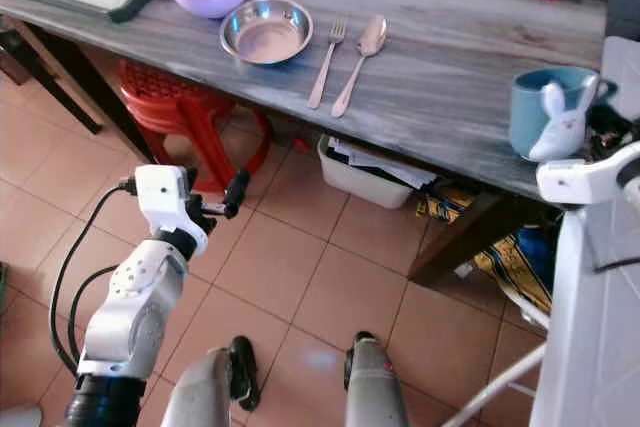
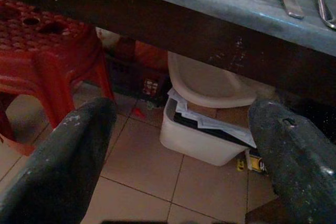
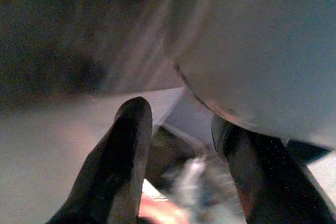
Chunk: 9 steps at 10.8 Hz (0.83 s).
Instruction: Setting the table
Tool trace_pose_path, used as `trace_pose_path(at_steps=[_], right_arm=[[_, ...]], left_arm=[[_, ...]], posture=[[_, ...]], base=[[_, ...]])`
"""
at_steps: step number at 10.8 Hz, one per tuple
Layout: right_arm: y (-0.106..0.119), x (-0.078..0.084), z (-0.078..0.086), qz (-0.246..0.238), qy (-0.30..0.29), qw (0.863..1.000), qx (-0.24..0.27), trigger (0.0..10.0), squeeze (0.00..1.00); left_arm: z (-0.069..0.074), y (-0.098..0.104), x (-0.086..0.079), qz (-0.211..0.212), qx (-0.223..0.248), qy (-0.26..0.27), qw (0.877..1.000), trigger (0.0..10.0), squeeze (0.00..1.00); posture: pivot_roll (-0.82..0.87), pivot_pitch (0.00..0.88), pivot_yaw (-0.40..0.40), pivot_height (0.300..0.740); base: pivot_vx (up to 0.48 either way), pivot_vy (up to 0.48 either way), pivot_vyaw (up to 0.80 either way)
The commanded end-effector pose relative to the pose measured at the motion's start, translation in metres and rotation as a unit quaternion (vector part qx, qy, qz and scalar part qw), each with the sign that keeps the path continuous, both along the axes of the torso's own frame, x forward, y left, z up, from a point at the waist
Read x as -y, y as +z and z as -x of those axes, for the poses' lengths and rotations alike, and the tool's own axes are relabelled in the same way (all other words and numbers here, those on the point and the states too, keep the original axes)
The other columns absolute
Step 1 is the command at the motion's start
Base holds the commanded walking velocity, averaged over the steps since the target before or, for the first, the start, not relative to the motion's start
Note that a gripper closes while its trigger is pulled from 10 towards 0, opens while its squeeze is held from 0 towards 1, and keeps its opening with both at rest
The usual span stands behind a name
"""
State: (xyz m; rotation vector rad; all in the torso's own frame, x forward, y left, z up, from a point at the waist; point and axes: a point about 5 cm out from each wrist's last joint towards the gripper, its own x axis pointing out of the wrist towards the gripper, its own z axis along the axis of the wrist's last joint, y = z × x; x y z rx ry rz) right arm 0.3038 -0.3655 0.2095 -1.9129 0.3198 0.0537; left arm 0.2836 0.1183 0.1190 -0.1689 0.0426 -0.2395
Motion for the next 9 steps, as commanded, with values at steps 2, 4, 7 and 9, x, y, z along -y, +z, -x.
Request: trace_pose_path(at_steps=[2,4,7,9], right_arm=[[-0.003,-0.004,-0.002,-0.145,-0.038,0.989,0.01,10.0,0.0],[-0.014,-0.012,-0.003,-0.346,-0.089,0.933,0.035,10.0,0.0],[-0.027,-0.049,-0.002,-0.594,-0.078,0.8,0.038,10.0,0.0],[-0.014,-0.068,-0.003,-0.616,-0.032,0.786,0.041,10.0,0.0]], left_arm=[[0.003,-0.004,-0.002,-0.002,-0.008,0.006,1.0,10.0,0.0],[0.003,-0.004,-0.003,-0.003,-0.007,0.006,1.0,10.0,0.0],[0.002,-0.002,-0.003,-0.005,-0.004,0.002,1.0,10.0,0.0],[0.001,-0.002,-0.004,-0.007,-0.003,0.001,1.0,10.0,0.0]], posture=[[-0.13,0.26,0.037,0.74],[-0.13,0.258,0.039,0.74],[-0.13,0.253,0.045,0.74],[-0.12,0.252,0.049,0.74]], base=[[0.0,0.0,0.0],[0.0,0.0,0.0],[0.0,0.0,0.0],[0.0,0.0,0.0]])
